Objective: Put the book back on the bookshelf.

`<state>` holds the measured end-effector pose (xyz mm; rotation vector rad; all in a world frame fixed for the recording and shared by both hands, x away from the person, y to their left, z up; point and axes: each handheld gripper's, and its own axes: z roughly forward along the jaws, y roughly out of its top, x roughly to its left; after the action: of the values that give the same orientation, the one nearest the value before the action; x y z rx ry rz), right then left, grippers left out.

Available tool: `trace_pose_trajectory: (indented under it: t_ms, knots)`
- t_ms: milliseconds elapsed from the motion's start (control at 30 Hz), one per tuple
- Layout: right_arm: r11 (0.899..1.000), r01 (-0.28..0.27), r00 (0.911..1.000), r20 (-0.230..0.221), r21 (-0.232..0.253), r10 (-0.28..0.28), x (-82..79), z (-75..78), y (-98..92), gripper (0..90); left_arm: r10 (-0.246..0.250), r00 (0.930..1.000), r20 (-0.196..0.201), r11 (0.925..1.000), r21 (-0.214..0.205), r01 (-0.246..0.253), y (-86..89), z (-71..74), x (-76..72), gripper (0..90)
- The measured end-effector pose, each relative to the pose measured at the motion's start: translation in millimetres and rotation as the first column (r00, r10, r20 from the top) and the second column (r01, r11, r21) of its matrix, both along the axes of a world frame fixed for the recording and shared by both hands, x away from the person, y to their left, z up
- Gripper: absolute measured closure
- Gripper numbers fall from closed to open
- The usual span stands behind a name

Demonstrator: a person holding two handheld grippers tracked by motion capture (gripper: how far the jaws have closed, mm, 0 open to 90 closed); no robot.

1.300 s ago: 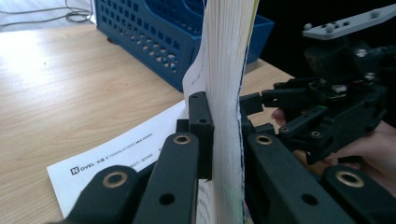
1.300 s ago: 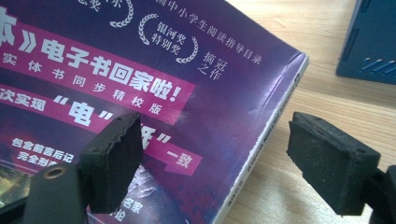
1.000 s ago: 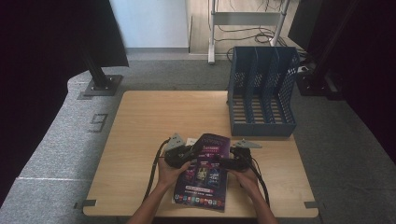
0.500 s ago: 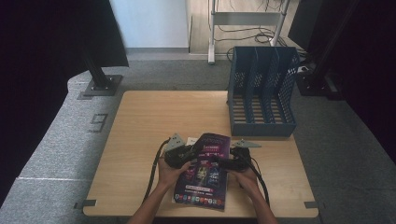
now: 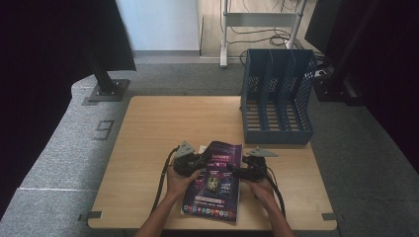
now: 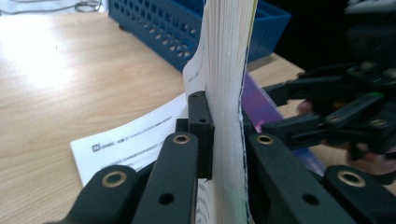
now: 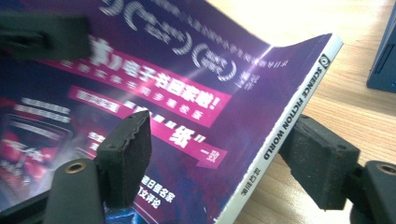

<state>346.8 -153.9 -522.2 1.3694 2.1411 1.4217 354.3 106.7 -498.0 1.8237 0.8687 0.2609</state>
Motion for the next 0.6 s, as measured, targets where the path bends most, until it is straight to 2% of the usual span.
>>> trace_pose_trajectory:
  t_ms: [233,600]
  knots:
    - [1.000,0.000,1.0000,-0.001,-0.022,0.000,1.3,-2.4,1.5,28.6,0.018,0.9987,-0.048,0.9996,0.022,-0.017,1.1,-14.8,12.2,85.4]
    - [0.999,0.002,1.0000,0.001,-0.035,-0.002,4.3,-3.3,4.0,31.4,0.036,0.9947,-0.096,0.9978,0.059,-0.030,-0.9,-32.0,24.5,85.4]
